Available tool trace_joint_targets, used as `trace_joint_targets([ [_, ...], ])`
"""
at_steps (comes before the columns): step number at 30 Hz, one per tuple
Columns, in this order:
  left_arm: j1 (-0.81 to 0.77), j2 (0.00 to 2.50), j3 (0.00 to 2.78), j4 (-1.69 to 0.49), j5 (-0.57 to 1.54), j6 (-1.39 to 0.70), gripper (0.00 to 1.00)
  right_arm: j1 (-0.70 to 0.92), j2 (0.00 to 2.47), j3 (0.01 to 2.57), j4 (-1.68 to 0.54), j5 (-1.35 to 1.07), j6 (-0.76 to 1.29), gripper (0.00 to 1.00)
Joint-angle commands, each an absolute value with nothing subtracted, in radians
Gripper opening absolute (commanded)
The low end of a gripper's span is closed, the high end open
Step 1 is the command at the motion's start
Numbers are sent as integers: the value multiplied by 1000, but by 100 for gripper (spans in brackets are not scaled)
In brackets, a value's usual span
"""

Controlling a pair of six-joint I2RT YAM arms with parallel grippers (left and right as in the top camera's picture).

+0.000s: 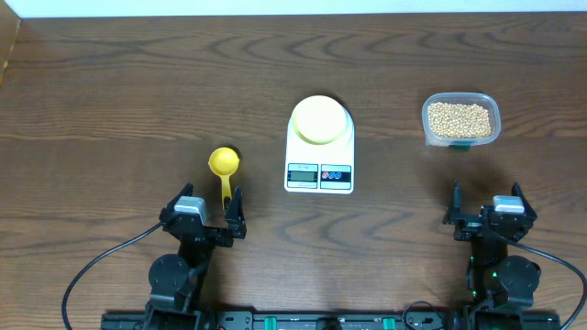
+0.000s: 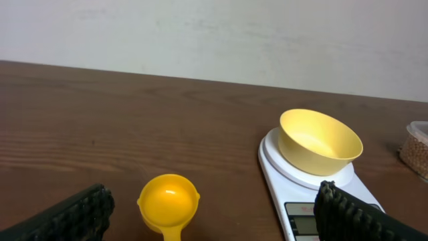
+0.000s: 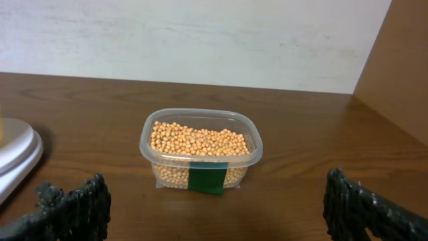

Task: Scoop item into bowl and weigh 50g on scale

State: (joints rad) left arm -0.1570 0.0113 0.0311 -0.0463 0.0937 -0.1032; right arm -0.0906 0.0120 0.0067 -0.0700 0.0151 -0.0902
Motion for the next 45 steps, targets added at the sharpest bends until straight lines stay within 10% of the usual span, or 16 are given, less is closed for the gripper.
trace_joint_targets([
  [1, -151, 34, 61, -71, 93, -137, 97, -97, 7, 5, -73, 20, -80, 99],
  [45, -150, 639, 594, -277, 92, -87, 98, -97, 7, 5, -73, 20, -80, 99],
])
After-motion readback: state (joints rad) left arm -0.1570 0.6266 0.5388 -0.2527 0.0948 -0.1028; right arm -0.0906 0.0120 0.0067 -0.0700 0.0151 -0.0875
